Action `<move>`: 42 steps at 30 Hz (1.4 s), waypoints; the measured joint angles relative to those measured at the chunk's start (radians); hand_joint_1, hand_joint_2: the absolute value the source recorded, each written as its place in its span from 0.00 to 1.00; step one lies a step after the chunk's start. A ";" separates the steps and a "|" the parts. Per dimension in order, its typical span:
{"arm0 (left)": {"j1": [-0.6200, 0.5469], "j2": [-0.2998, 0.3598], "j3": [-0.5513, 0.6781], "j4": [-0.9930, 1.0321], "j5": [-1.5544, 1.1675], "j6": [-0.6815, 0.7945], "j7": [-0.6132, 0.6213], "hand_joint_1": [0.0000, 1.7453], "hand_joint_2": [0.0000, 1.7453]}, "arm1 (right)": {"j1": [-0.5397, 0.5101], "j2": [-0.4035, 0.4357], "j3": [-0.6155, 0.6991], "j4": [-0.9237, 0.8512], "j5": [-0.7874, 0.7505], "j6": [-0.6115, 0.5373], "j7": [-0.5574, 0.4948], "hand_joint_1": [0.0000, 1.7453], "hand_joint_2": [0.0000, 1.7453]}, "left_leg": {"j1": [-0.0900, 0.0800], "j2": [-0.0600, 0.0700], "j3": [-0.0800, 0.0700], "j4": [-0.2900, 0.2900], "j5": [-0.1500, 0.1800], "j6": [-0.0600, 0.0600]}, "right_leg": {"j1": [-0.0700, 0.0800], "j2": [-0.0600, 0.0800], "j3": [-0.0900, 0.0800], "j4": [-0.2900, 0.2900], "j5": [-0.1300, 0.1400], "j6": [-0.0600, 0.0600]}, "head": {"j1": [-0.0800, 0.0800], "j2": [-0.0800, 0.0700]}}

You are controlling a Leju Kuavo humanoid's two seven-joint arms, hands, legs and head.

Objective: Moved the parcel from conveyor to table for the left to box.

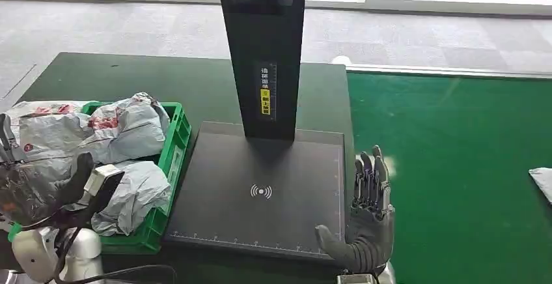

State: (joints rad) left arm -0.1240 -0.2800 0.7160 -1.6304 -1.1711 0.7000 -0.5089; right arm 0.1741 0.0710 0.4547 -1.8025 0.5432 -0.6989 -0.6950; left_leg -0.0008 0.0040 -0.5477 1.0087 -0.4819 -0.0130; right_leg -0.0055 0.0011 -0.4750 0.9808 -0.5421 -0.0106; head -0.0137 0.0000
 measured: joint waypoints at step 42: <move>0.236 -0.011 -0.674 -0.058 1.288 -0.711 -0.193 0.00 0.00 | -0.007 0.145 -0.370 -0.028 -0.052 -0.002 0.000 0.00 1.00 | -0.002 -0.004 -0.003 0.001 0.002 0.003 | -0.002 -0.004 -0.002 0.000 0.001 0.002 | 0.000 0.000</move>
State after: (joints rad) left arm 0.1119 -0.2907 0.0420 -1.6884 0.1171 -0.0114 -0.7019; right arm 0.1672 0.2155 0.0850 -1.8307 0.4910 -0.7004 -0.6950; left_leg -0.0029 0.0002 -0.5504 1.0097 -0.4802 -0.0100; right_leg -0.0071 -0.0029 -0.4767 0.9805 -0.5408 -0.0083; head -0.0137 0.0000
